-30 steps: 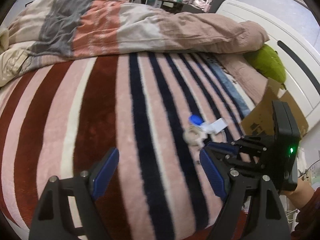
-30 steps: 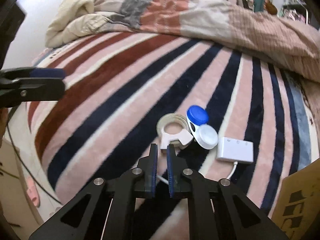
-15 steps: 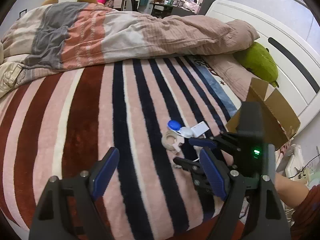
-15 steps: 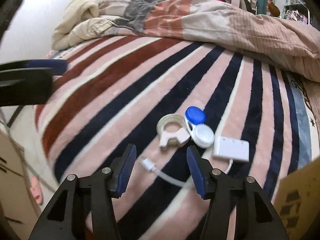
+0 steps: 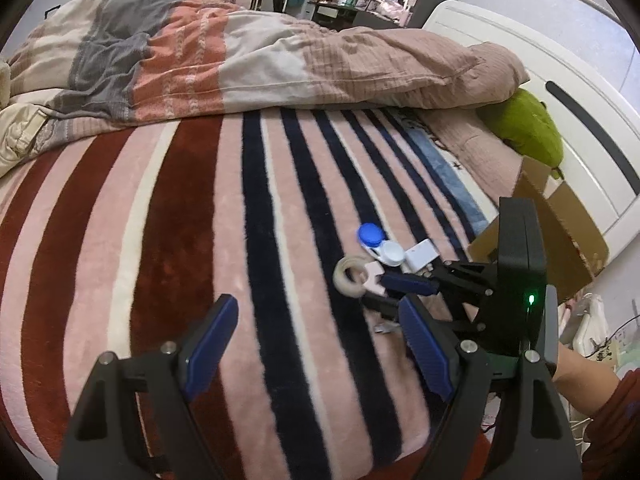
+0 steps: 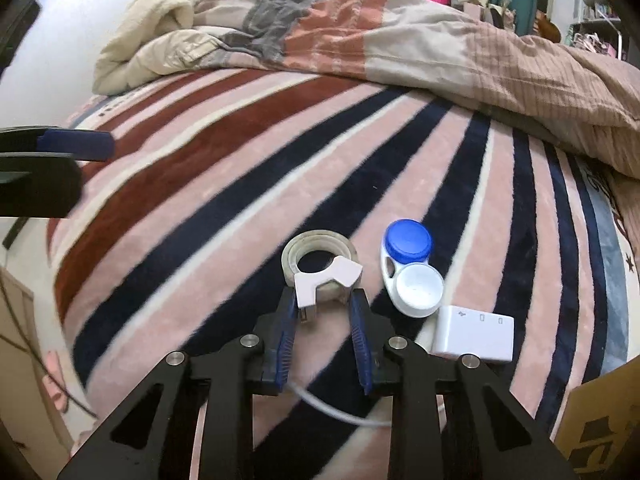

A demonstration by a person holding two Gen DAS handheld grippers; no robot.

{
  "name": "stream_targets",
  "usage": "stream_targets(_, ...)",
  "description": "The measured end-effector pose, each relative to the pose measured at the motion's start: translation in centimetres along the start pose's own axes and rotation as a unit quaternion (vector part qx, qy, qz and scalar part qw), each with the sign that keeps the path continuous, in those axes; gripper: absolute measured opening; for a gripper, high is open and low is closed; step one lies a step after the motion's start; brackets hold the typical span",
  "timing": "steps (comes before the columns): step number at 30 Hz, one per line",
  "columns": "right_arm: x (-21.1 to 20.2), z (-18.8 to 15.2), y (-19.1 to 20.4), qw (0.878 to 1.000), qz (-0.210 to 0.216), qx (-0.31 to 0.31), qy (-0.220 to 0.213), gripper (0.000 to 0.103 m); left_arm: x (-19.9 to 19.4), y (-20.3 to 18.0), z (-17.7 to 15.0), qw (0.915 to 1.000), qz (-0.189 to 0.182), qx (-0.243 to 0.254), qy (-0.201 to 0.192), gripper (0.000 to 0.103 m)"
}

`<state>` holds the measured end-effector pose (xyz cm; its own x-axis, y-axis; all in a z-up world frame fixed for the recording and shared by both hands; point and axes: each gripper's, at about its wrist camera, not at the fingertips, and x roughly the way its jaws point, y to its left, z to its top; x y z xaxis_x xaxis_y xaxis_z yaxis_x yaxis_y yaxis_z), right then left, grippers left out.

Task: Organize rigid objects
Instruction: 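Move the right gripper to the tape roll and close on it, then carry the tape roll into the cardboard box and open the right gripper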

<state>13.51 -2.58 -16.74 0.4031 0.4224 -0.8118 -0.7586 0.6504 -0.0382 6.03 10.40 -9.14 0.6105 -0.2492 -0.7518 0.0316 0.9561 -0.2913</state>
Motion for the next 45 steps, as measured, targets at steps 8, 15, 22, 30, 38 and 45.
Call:
stream_targets(8, -2.2, -0.7, 1.4, 0.999, 0.037, -0.014, -0.005, 0.005, -1.2, -0.9, -0.3, 1.0000, -0.001, 0.000, -0.005, 0.080)
stream_targets(15, -0.3, -1.3, 1.2, 0.999, 0.029, -0.021, 0.014, 0.053, -0.9, -0.2, -0.8, 1.0000, 0.003, -0.004, -0.002, 0.080)
stream_targets(22, 1.2, -0.7, 1.5, 0.999, 0.024, -0.037, 0.004, 0.038, 0.3, 1.5, -1.0, 0.9998, 0.004, -0.019, 0.010, 0.080)
stream_targets(30, -2.7, -0.4, 2.8, 0.997, 0.027, -0.057, -0.033, 0.032, 0.1, -1.2, 0.0, 0.9998, -0.017, -0.002, 0.006, 0.080)
stream_targets(38, -13.1, 0.1, 2.3, 0.988, 0.043, -0.057, -0.134, 0.032, -2.2, -8.9, 2.7, 0.9952, -0.088, 0.038, -0.016, 0.061)
stream_targets(45, -18.9, -2.2, -2.5, 0.986, 0.008, -0.011, -0.164, 0.032, -1.3, -17.9, 5.2, 0.9879, -0.112, 0.106, -0.016, 0.040)
